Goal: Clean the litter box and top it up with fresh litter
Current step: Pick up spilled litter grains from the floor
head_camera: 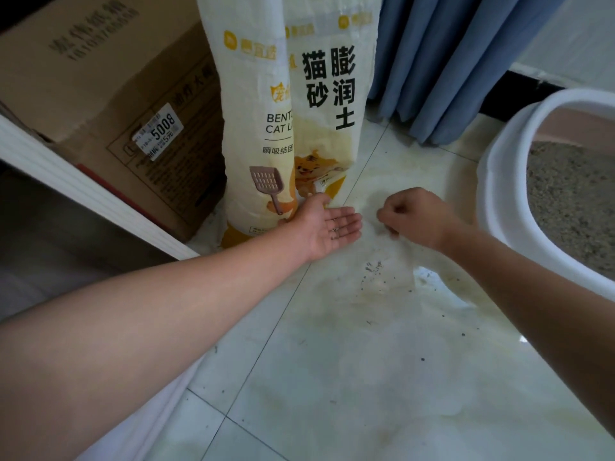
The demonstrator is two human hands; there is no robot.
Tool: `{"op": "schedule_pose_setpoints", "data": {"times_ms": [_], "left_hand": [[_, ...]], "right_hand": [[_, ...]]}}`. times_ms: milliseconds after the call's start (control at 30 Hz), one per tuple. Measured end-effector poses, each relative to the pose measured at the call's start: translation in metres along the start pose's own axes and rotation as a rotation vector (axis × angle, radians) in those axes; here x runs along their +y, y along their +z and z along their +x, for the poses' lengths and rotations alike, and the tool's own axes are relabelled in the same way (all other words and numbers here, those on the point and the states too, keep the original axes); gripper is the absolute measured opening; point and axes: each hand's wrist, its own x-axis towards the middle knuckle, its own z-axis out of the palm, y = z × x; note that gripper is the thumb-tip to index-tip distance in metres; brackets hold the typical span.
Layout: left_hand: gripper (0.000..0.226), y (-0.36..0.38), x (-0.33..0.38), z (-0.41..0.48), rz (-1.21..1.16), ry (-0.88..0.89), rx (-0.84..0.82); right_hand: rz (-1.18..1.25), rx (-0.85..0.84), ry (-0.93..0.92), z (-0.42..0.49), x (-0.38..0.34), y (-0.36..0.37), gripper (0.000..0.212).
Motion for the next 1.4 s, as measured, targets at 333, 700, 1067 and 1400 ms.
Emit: {"op": "schedule_pose_setpoints", "data": {"times_ms": [333, 700, 1067, 1400], "left_hand": [[0.042, 0.002, -0.004, 0.000, -0.061, -0.036, -0.016], [0.038, 0.003, -0.003, 0.000, -0.072, -0.023, 0.019], [0.039, 0.005, -0.003, -0.004, -0.060, -0.016, 0.032], [0.045, 0.026, -0.007, -0.018, -0.049, -0.018, 0.005]], "right_hand": [[-0.107, 0.098, -0.067, 0.014, 0.016, 0.003, 0.017], [-0.190, 0.209, -0.080, 0.000, 0.040, 0.034, 0.007], [-0.606, 0.218, -0.155, 0.007, 0.025, 0.041, 0.014], [-0.135, 0.382, -0.214, -0.021, 0.008, 0.019, 0.012]]}}
